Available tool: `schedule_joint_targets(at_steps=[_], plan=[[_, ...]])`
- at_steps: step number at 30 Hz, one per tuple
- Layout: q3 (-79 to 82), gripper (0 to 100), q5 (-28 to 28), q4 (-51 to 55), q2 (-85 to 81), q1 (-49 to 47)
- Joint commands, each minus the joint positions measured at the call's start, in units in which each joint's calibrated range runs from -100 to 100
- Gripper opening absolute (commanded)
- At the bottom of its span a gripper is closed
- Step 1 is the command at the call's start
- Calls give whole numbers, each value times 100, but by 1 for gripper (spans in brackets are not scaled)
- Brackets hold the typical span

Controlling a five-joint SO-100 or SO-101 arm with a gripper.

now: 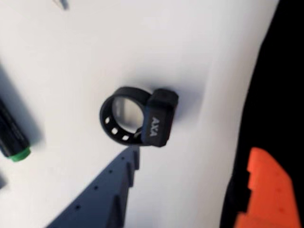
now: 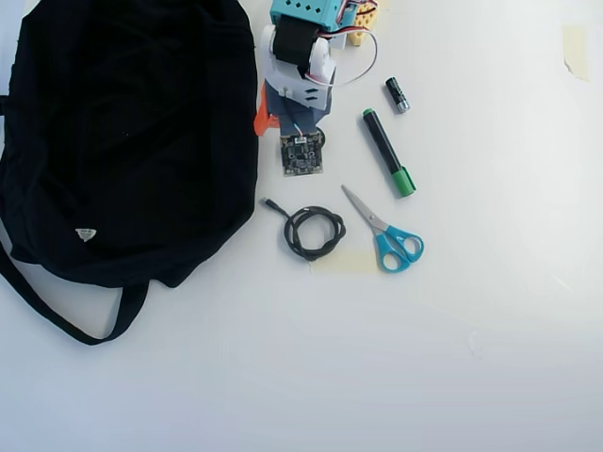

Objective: Put the bike light into the black bag

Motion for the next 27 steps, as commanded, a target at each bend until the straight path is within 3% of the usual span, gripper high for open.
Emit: schedule_joint_targets(at_steps=[1, 18, 27], plan=[[-42, 31, -22, -84, 54, 30], [21, 31, -22, -239, 552, -22], [677, 30, -27, -1049, 561, -89]])
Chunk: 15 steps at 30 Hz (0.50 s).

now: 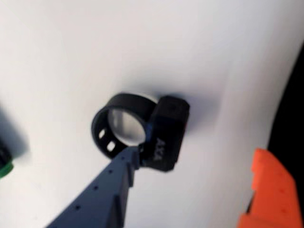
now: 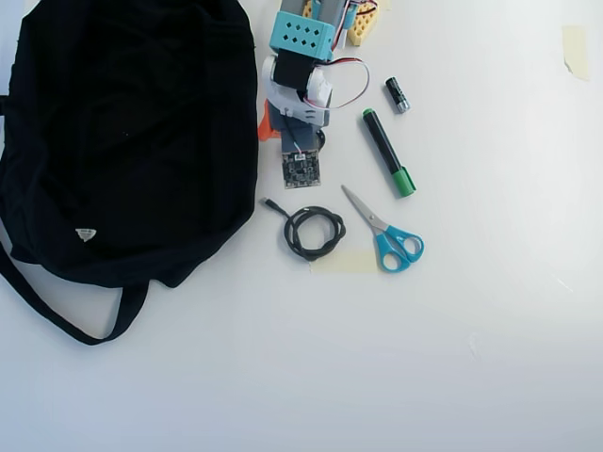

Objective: Put the bike light into the black bag

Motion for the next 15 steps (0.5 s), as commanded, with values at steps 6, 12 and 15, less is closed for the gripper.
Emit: schedule_joint_targets(at_steps=[6, 12, 15], plan=[[119, 30, -91, -216, -29, -209], [137, 30, -107, -225, -21, -269], [299, 30, -107, -414, -21, -277]])
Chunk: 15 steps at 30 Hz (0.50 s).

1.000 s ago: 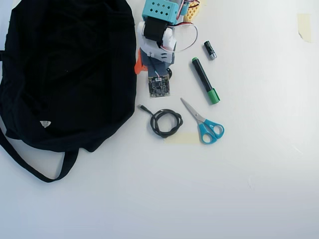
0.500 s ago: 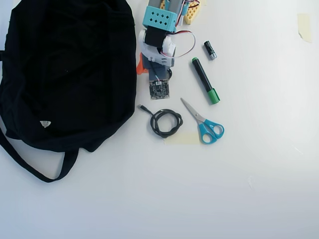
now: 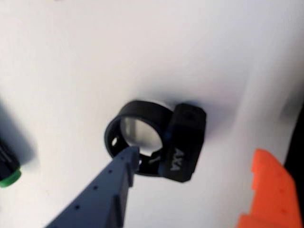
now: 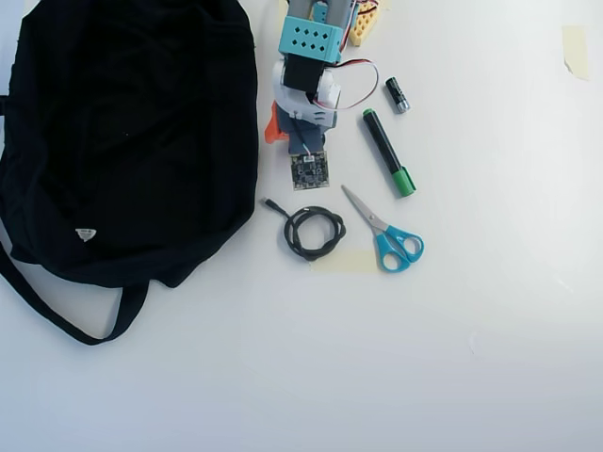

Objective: Put the bike light into the black bag

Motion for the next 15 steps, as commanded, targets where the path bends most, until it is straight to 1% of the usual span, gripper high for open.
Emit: schedule_joint_targets(at_steps=[1, 5, 15], plan=[[158, 30, -9, -303, -21, -56], [410, 30, -9, -639, -21, -56], [536, 31, -4, -733, 13, -49]])
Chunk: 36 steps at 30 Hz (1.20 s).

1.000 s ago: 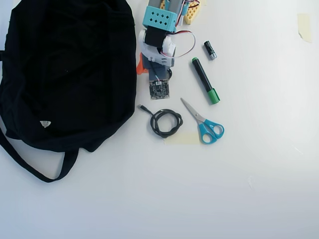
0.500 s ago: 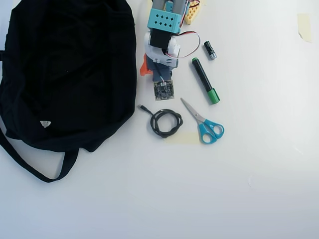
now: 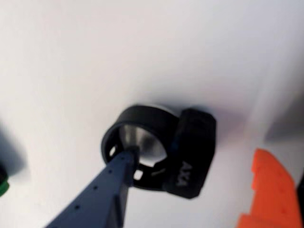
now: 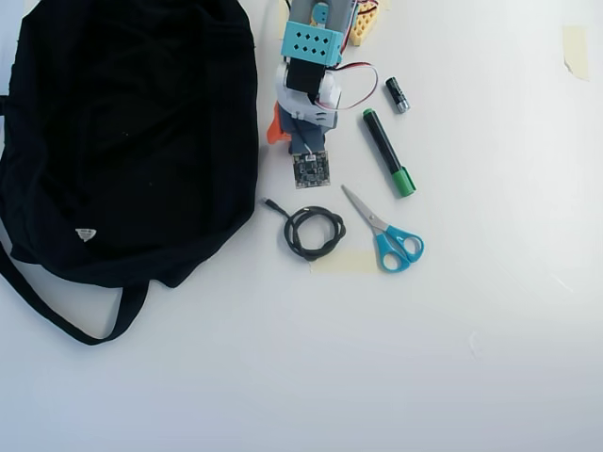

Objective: Put the bike light into the black bag

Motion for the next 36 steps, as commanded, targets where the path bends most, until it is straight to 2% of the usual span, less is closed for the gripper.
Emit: schedule_joint_targets(at_steps=[1, 25, 36], plan=[[9, 31, 6, -132, 4, -41], [36, 30, 6, -167, 46, -41], [36, 6, 11, -167, 46, -49]])
